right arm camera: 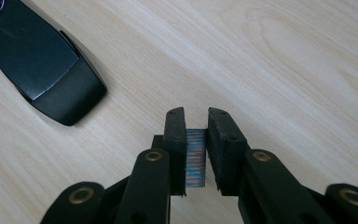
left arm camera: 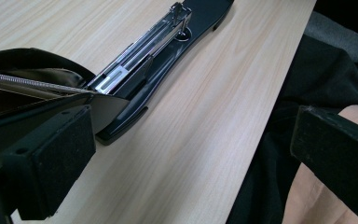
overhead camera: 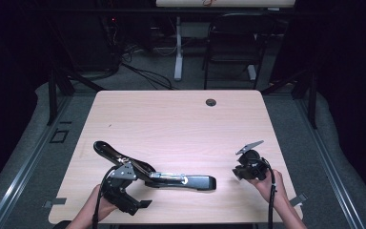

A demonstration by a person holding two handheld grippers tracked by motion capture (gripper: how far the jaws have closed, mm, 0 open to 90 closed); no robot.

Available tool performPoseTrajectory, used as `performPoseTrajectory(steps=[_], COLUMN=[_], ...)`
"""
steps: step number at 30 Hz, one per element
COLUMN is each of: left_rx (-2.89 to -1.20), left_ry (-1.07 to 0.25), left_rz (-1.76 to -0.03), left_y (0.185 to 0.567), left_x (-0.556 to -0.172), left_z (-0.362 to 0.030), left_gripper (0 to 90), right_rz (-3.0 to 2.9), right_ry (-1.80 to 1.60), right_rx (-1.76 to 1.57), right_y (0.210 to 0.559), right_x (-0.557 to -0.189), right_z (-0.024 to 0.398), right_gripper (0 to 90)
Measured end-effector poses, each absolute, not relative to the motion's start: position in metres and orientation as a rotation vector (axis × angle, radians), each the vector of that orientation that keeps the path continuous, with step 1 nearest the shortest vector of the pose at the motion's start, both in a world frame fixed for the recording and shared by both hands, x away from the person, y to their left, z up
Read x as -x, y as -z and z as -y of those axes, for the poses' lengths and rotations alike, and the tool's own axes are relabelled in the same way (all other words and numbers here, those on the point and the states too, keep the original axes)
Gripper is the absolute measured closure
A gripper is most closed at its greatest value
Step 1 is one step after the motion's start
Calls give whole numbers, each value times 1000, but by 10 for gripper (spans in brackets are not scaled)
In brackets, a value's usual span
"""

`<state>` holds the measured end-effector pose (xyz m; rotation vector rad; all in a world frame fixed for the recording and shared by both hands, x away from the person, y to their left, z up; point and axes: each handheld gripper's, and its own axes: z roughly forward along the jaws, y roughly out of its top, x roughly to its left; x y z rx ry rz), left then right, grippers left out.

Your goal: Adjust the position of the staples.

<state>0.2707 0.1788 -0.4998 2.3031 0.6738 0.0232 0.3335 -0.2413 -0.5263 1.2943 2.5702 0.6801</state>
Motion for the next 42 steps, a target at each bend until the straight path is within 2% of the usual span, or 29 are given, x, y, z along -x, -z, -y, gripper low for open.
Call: performPoseTrajectory(steps=[10, 42], left_rx=[-2322, -2301], left_ry=[2, -69], left_rz=[-697, -707], left_y=[504, 500], left_x=[-266, -265], left_z=[-185, -193], left_gripper=[0, 0], right_rz=[-2563, -2596], right_ry=[-691, -776], right_rx=[-1281, -1087], right_y=[525, 505], right_x=[-332, -335], right_z=[239, 201], right_gripper=[781, 781])
